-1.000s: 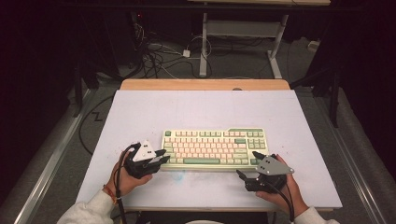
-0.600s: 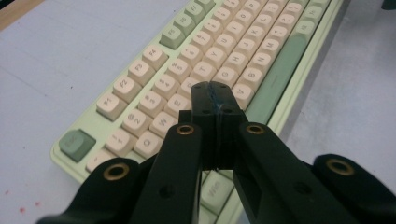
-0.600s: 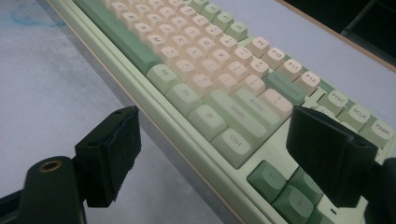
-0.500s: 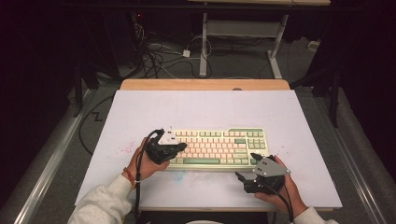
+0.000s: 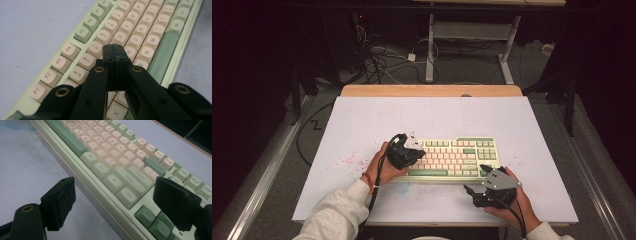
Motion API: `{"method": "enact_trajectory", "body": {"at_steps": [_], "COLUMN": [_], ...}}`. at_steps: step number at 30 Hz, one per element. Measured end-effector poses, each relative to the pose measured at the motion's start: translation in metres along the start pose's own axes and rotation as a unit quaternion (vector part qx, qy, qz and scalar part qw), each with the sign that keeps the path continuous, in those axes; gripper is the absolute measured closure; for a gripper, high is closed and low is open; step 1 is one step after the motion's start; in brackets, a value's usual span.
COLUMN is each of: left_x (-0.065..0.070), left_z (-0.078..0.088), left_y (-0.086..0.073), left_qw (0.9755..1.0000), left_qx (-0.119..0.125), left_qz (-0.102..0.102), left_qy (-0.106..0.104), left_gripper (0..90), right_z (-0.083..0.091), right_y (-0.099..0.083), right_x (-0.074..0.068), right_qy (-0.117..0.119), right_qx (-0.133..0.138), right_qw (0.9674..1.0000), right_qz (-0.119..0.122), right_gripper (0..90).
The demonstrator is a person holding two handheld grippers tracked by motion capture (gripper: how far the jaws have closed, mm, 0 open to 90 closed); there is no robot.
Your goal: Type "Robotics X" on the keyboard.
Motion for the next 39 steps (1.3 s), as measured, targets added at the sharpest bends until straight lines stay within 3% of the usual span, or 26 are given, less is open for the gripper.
{"method": "enact_trajectory", "body": {"at_steps": [7,19,30,39], "left_x": [-0.004,-0.005,-0.004,0.0], "left_z": [-0.013,-0.018,-0.003,0.015], "left_y": [0.002,0.002,0.004,0.004], "left_qw": [0.9998,0.9994,0.9998,0.9988], "left_qx": [-0.021,-0.033,-0.005,0.021], "left_qz": [-0.003,-0.004,-0.014,-0.026], "left_qy": [0.003,0.001,0.012,0.035], "left_gripper": [87.5,87.5,82.7,69.4], "right_z": [0.0,0.001,0.002,0.002], "right_y": [-0.001,0.001,0.001,0.001], "right_x": [0.0,-0.001,0.0,0.001], "right_qy": [0.002,0.0,-0.002,-0.001], "right_qx": [-0.002,0.001,0.001,0.002], "right_qw": [1.0,1.0,1.0,1.0], "right_qz": [0.0,0.005,0.003,0.004], "right_gripper": [18.7,19.3,19.4,19.4]}}
Point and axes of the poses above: each handheld gripper's, and its own axes: z roughly backward along the jaws, y roughly out of its top, x roughly to its right, the point moved 5 cm from there along -z, roughly forward along the jaws, and after that the axes turned 6 degrees about -y, right-handed, at the moved point
